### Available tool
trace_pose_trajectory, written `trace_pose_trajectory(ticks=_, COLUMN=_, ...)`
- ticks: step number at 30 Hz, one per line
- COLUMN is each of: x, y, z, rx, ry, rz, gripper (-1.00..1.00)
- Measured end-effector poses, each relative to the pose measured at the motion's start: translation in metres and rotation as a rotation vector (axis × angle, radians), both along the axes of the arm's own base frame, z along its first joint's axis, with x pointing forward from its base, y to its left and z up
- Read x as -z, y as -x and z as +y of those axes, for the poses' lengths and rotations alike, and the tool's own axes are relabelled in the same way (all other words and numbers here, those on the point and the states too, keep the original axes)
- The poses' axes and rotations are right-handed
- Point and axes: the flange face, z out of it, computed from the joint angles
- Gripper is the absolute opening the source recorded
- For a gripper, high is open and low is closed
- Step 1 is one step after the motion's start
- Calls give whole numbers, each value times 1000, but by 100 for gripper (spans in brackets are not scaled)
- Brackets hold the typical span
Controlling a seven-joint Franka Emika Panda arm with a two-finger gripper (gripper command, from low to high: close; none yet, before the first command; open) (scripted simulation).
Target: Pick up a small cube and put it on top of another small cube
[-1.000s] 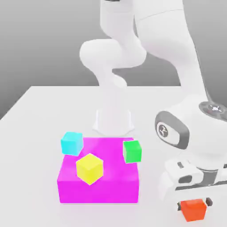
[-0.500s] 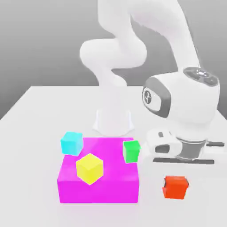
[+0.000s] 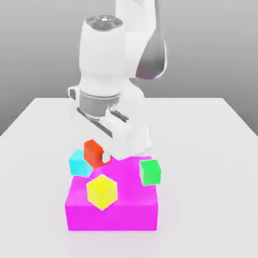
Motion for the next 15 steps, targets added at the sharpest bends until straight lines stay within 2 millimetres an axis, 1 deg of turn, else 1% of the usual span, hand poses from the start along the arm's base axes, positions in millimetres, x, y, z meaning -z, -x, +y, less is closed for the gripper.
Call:
trace_pose_trajectory(ticks=3, x=-10, y=32, z=-23, rx=168, ry=-30, rz=-23, gripper=-100)
trace_pose_trajectory(ticks=5, x=-14, y=53, z=-35, rx=274, ry=-55, rz=-40, gripper=-100)
trace_pose_trajectory(ticks=7, x=-1, y=59, z=-40, rx=312, ry=-65, rz=-47, gripper=-100)
trace_pose_trajectory(ticks=11, x=40, y=61, z=-41, rx=323, ry=-66, rz=-49, gripper=-100)
trace_pose_trajectory(ticks=12, x=47, y=62, z=-41, rx=324, ry=-66, rz=-49, gripper=100)
trace_pose_trajectory(ticks=15, x=47, y=62, z=-41, rx=324, ry=-66, rz=-49, gripper=100)
